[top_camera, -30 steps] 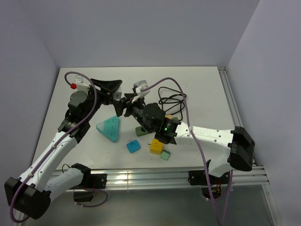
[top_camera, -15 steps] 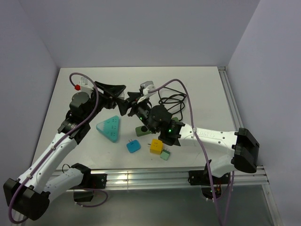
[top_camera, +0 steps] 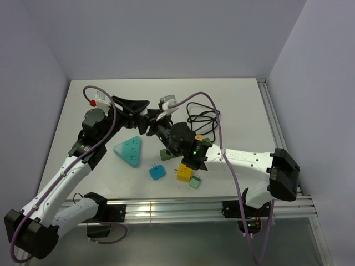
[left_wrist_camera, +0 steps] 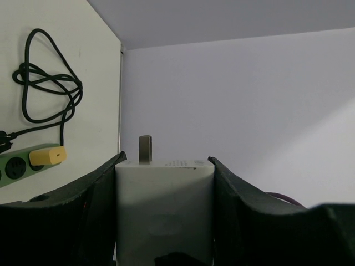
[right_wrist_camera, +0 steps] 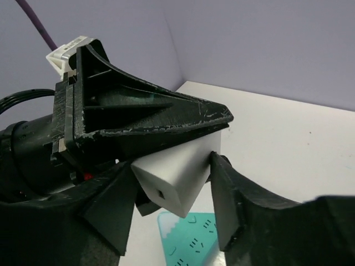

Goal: Insert the plug
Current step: Adjust the plug.

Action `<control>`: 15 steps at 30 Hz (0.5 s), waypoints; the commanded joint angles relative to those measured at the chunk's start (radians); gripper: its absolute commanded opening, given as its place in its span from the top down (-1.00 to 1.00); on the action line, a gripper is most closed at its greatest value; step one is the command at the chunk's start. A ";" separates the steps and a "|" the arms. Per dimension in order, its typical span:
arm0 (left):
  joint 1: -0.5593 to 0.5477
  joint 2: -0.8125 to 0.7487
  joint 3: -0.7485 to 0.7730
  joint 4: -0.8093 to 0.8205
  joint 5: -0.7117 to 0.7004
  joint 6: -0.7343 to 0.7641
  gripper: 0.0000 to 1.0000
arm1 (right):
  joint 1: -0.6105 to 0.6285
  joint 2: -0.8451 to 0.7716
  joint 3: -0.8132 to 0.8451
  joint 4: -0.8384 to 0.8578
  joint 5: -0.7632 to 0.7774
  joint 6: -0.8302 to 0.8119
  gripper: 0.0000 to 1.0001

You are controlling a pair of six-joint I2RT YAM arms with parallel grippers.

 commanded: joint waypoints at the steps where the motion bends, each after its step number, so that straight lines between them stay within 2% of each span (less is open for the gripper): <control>1: -0.003 -0.016 0.004 0.055 0.019 -0.008 0.99 | 0.000 -0.005 0.052 -0.003 0.112 0.009 -0.12; 2: -0.003 -0.022 0.005 0.042 0.010 -0.006 0.99 | 0.000 -0.011 0.038 0.003 0.117 0.006 0.16; 3: -0.003 -0.025 0.008 0.036 0.006 0.000 0.99 | 0.001 -0.018 0.034 0.006 0.122 0.003 0.32; 5: -0.002 -0.032 0.010 0.019 -0.001 0.003 0.99 | 0.000 -0.026 0.022 0.006 0.120 -0.008 0.50; 6: -0.003 -0.032 0.010 0.016 -0.002 0.003 0.99 | 0.000 -0.031 0.018 0.005 0.117 -0.012 0.53; 12: -0.002 -0.019 0.004 0.028 0.039 -0.014 0.99 | 0.000 -0.034 0.005 0.008 0.073 -0.031 0.53; 13: -0.003 -0.018 0.002 0.030 0.045 -0.018 0.99 | 0.000 -0.031 0.005 0.006 0.073 -0.031 0.45; 14: -0.002 -0.018 0.002 0.030 0.052 -0.023 0.99 | 0.000 -0.031 0.005 0.009 0.068 -0.031 0.19; 15: -0.003 -0.018 0.001 0.032 0.056 -0.029 0.99 | 0.000 -0.025 0.005 0.011 0.063 -0.031 0.10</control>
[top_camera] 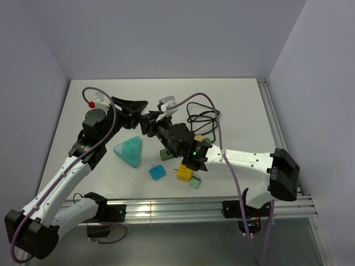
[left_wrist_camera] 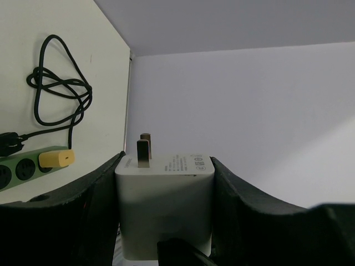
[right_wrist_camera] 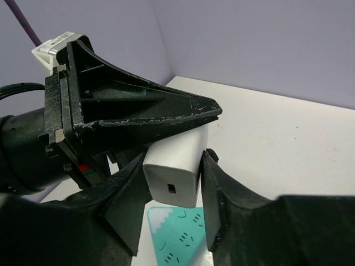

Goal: Insert the plug
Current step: Adjust the plug, then pick up the socket from the center of the board.

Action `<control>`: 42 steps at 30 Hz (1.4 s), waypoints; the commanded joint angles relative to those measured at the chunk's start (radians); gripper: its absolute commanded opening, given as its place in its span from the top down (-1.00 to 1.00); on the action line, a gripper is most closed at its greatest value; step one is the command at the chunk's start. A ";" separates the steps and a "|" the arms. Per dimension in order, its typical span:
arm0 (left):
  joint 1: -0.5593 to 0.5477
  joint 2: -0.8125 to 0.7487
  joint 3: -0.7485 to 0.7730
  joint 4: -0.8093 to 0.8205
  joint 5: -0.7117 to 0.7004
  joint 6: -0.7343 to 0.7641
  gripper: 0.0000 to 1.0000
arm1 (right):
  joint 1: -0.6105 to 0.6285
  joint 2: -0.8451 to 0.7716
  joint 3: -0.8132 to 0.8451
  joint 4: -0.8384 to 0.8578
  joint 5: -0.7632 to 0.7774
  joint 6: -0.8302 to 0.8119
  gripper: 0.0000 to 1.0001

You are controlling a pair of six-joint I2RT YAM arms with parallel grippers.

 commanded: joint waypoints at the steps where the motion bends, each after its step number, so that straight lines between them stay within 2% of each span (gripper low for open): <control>1: -0.010 -0.017 0.006 0.060 0.090 -0.028 0.99 | -0.013 -0.022 0.006 0.046 0.015 -0.005 0.01; 2: -0.008 -0.019 0.004 0.062 0.091 -0.033 0.99 | -0.013 -0.018 0.008 0.049 0.017 -0.001 -0.07; 7: -0.010 -0.037 -0.019 0.072 0.108 -0.053 0.99 | -0.012 0.012 0.014 0.072 0.017 0.032 -0.08; 9: -0.010 -0.043 -0.031 0.072 0.113 -0.056 0.99 | -0.010 0.031 0.028 0.055 0.024 0.047 0.16; 10: -0.010 -0.052 -0.036 0.069 0.116 -0.059 0.99 | -0.009 0.035 0.039 0.046 0.031 0.062 0.35; 11: -0.008 -0.058 -0.045 0.068 0.126 -0.060 0.99 | -0.007 0.034 0.037 0.038 0.031 0.068 0.74; 13: -0.010 -0.075 -0.052 0.054 0.136 -0.059 0.96 | -0.003 0.018 0.005 0.057 0.026 0.078 0.93; 14: -0.010 -0.081 -0.062 0.037 0.142 -0.045 0.82 | -0.001 0.011 -0.010 0.060 0.028 0.084 1.00; 17: -0.008 -0.112 -0.098 0.034 0.163 -0.013 0.53 | 0.010 -0.041 -0.085 0.055 0.037 0.119 1.00; 19: -0.008 -0.138 -0.128 0.046 0.186 -0.016 0.42 | 0.016 -0.093 -0.159 0.054 0.040 0.148 1.00; 20: -0.010 -0.149 -0.158 0.054 0.189 -0.030 0.20 | 0.020 -0.110 -0.184 0.044 0.044 0.163 1.00; 22: -0.010 -0.175 -0.190 0.059 0.200 -0.043 -0.05 | 0.024 -0.172 -0.246 0.031 0.049 0.194 1.00; 23: -0.008 -0.183 -0.207 0.053 0.196 -0.042 -0.41 | 0.024 -0.214 -0.262 -0.007 0.058 0.203 1.00; 24: -0.010 -0.196 -0.209 0.014 0.177 -0.034 -0.59 | 0.024 -0.236 -0.285 -0.029 0.061 0.213 1.00; 25: -0.010 -0.203 -0.200 -0.009 0.162 -0.011 -0.91 | 0.024 -0.258 -0.293 -0.079 0.064 0.214 1.00; 26: -0.010 -0.210 -0.191 -0.020 0.145 0.002 -0.99 | 0.024 -0.300 -0.300 -0.106 0.069 0.217 1.00; 29: -0.010 -0.227 -0.148 -0.138 0.076 0.061 -0.99 | 0.019 -0.362 -0.296 -0.253 0.069 0.225 1.00; 35: -0.008 -0.224 -0.082 -0.216 0.001 0.183 -0.99 | -0.064 -0.454 -0.254 -0.546 -0.047 0.278 1.00; 39: -0.010 -0.200 -0.086 -0.201 0.004 0.291 -0.99 | -0.173 -0.479 -0.193 -0.701 -0.188 0.292 1.00; 42: -0.010 -0.174 -0.097 -0.156 0.065 0.424 -0.99 | -0.255 -0.465 -0.124 -0.810 -0.273 0.268 1.00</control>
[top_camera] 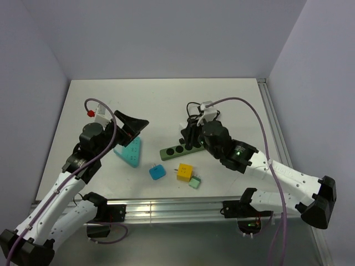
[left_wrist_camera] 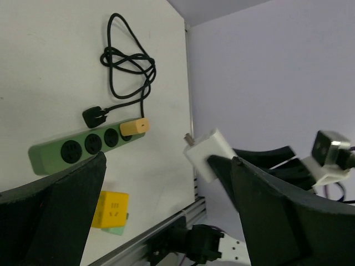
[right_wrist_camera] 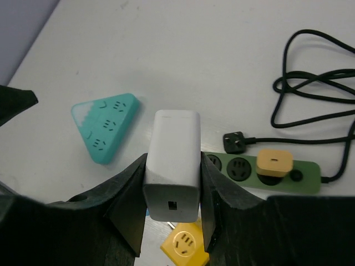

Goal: Insert the plug
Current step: Pick up the socket from the center of the board.

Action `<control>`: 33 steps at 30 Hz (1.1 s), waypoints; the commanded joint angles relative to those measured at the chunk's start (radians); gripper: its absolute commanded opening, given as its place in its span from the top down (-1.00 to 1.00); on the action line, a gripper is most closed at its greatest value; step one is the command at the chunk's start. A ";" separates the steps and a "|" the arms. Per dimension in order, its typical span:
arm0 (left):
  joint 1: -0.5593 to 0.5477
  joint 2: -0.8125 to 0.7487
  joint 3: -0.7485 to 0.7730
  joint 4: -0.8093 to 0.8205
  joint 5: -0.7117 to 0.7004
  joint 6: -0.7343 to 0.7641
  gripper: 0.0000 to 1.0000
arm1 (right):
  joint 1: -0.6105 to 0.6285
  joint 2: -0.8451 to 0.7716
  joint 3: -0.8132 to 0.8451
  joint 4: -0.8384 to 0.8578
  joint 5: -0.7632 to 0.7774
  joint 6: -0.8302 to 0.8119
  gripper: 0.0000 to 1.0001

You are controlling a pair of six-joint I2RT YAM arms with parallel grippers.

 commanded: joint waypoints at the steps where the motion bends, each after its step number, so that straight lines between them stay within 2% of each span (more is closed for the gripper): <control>1: 0.004 0.032 0.025 0.025 0.034 0.214 -0.99 | -0.071 -0.003 0.127 -0.182 -0.105 -0.010 1.00; 4: 0.004 0.058 0.010 0.051 0.064 0.301 -0.99 | -0.092 0.045 0.200 -0.274 -0.134 -0.033 1.00; 7: 0.003 0.107 0.001 0.083 0.089 0.360 -0.99 | -0.163 0.118 0.265 -0.353 -0.240 -0.041 1.00; 14: -0.002 0.303 0.054 0.053 0.104 0.464 -0.99 | -0.224 0.327 0.407 -0.489 -0.338 -0.082 1.00; 24: -0.170 0.486 0.082 0.097 0.009 0.705 -0.99 | -0.297 0.610 0.627 -0.679 -0.414 -0.151 1.00; 28: -0.218 0.546 0.120 0.085 -0.012 0.772 -0.99 | -0.303 0.660 0.689 -0.727 -0.375 -0.154 1.00; 33: -0.236 0.580 0.099 0.138 -0.048 0.840 -0.99 | -0.335 0.622 0.655 -0.700 -0.368 -0.142 1.00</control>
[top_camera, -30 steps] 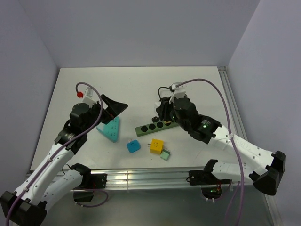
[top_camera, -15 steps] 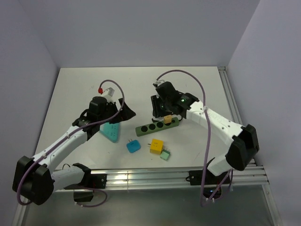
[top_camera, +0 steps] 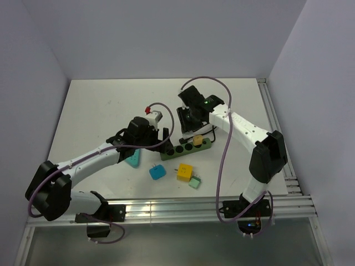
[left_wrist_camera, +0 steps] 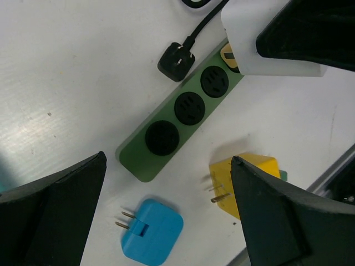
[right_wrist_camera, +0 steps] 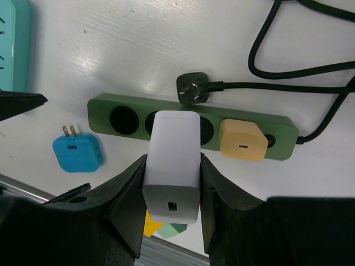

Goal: Insert the plug
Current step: Pick up the socket from the center of the board.

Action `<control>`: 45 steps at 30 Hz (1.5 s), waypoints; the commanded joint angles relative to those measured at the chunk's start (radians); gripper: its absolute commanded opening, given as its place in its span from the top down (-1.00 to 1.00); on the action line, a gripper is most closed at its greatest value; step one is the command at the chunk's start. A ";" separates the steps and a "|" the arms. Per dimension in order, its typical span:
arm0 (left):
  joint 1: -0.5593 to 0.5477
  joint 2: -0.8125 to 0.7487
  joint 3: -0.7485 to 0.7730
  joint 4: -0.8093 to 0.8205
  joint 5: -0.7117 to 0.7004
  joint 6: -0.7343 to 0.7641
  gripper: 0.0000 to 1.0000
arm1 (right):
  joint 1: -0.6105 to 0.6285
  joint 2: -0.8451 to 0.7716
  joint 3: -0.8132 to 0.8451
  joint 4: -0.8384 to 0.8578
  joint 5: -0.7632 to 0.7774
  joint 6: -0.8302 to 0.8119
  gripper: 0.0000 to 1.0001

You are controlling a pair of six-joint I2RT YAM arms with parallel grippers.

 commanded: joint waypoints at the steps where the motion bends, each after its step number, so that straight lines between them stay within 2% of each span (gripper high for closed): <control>1: -0.008 0.020 0.020 0.077 -0.047 0.103 -0.99 | -0.032 -0.058 0.008 -0.002 0.009 -0.011 1.00; 4: -0.011 0.041 0.009 0.094 -0.001 0.181 -0.99 | -0.078 -0.101 -0.023 0.015 -0.011 -0.019 1.00; 5: -0.014 0.044 -0.002 0.125 0.055 0.241 -0.99 | -0.102 -0.121 -0.026 0.020 -0.021 -0.022 1.00; 8: -0.035 0.075 -0.012 0.150 0.064 0.333 -0.99 | -0.142 -0.157 -0.055 0.037 -0.047 -0.030 1.00; 13: -0.067 0.207 0.056 0.072 0.088 0.406 -0.99 | -0.171 -0.196 -0.093 0.060 -0.076 -0.037 1.00; 16: -0.093 0.288 0.125 0.013 0.021 0.457 -0.99 | -0.176 -0.210 -0.110 0.075 -0.091 -0.036 1.00; 25: -0.118 0.382 0.170 0.011 -0.071 0.478 -0.98 | -0.188 -0.262 -0.167 0.116 -0.113 -0.030 1.00; 30: -0.123 0.432 0.179 0.020 -0.065 0.473 -0.76 | -0.207 -0.299 -0.187 0.135 -0.110 -0.019 1.00; 34: -0.127 0.481 0.207 0.006 -0.082 0.465 -0.46 | -0.227 -0.328 -0.201 0.152 -0.117 -0.014 1.00; 36: -0.127 0.501 0.218 -0.006 -0.093 0.465 -0.37 | -0.234 -0.331 -0.202 0.153 -0.125 -0.013 1.00; 37: -0.129 0.505 0.224 -0.008 -0.098 0.464 -0.24 | -0.234 -0.332 -0.201 0.153 -0.125 -0.013 1.00; 40: -0.129 0.514 0.238 -0.018 -0.125 0.456 -0.01 | -0.242 -0.337 -0.202 0.159 -0.128 -0.010 1.00; 41: -0.127 0.517 0.244 -0.020 -0.136 0.453 0.16 | -0.243 -0.337 -0.202 0.161 -0.128 -0.008 1.00; 43: -0.127 0.528 0.262 -0.028 -0.139 0.450 0.35 | -0.248 -0.342 -0.204 0.166 -0.131 -0.007 1.00; 44: -0.126 0.532 0.270 -0.040 -0.177 0.447 0.55 | -0.251 -0.343 -0.205 0.169 -0.133 -0.005 1.00; 45: -0.123 0.544 0.279 -0.044 -0.191 0.444 0.65 | -0.253 -0.345 -0.207 0.172 -0.134 -0.005 1.00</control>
